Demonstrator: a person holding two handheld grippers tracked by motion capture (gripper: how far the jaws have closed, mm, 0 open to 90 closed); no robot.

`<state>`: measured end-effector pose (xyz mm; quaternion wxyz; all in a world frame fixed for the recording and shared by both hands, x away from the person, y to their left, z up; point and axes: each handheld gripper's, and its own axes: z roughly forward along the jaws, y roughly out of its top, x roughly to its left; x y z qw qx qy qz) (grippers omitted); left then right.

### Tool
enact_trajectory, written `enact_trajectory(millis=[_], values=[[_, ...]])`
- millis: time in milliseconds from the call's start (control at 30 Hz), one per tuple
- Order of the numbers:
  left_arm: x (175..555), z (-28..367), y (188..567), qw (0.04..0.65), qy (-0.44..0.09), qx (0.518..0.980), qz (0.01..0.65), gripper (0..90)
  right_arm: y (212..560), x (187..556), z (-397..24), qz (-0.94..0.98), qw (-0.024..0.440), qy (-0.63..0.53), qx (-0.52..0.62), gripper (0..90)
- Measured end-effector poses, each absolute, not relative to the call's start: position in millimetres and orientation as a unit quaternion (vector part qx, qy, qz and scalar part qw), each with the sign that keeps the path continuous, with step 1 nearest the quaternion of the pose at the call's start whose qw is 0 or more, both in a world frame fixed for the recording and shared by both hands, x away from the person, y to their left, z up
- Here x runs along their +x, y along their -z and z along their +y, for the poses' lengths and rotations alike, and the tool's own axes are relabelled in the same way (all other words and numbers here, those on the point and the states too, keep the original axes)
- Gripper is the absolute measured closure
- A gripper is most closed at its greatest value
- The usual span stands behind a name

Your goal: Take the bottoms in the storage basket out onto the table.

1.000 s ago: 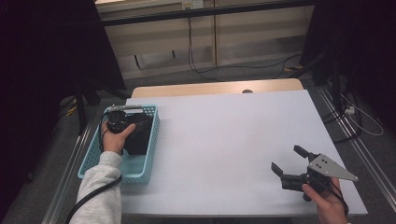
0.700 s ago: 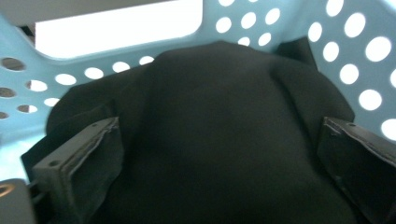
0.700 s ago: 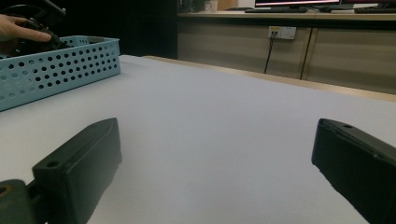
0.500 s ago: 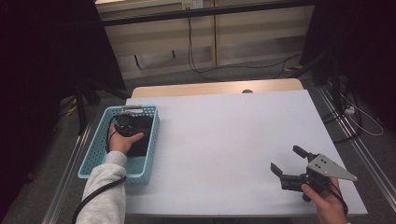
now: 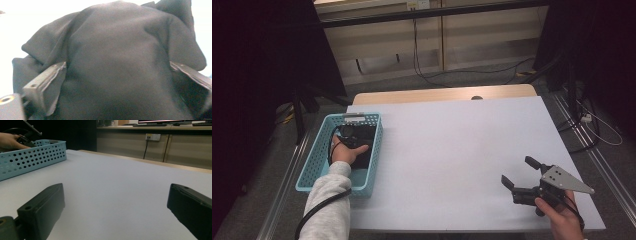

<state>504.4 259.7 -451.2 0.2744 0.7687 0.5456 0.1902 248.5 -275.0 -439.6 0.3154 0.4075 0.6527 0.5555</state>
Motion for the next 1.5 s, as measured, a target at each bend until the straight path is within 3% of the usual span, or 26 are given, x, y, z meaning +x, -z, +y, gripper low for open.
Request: enact_trajectory(millis=[233, 400, 533, 1000, 1167, 1500], values=[[500.7, 257.2, 447.3, 0.273, -0.182, 0.767, 0.551, 19.1, 439.5, 248.7, -274.6, 0.652, 0.315, -0.556, 0.408, 0.6], [500.2, 256.9, 441.7, 0.267, -0.166, 0.774, 0.55, 36.1, 439.7, 249.3, -274.3, 0.653, 0.314, -0.556, 0.408, 0.6], [500.7, 255.0, 438.9, 0.257, -0.158, 0.774, 0.556, 42.7, 439.9, 249.5, -274.5, 0.653, 0.314, -0.555, 0.41, 0.6], [503.3, 261.6, 429.9, 0.259, -0.132, 0.758, 0.583, 55.3, 439.8, 249.5, -276.1, 0.649, 0.317, -0.555, 0.413, 0.6], [500.6, 271.0, 419.7, 0.296, -0.12, 0.732, 0.602, 66.8, 439.8, 249.6, -277.1, 0.648, 0.318, -0.554, 0.414, 0.8], [497.3, 286.8, 394.2, 0.303, -0.128, 0.724, 0.606, 69.6, 439.7, 249.6, -276.6, 0.647, 0.317, -0.555, 0.414, 0.8]])
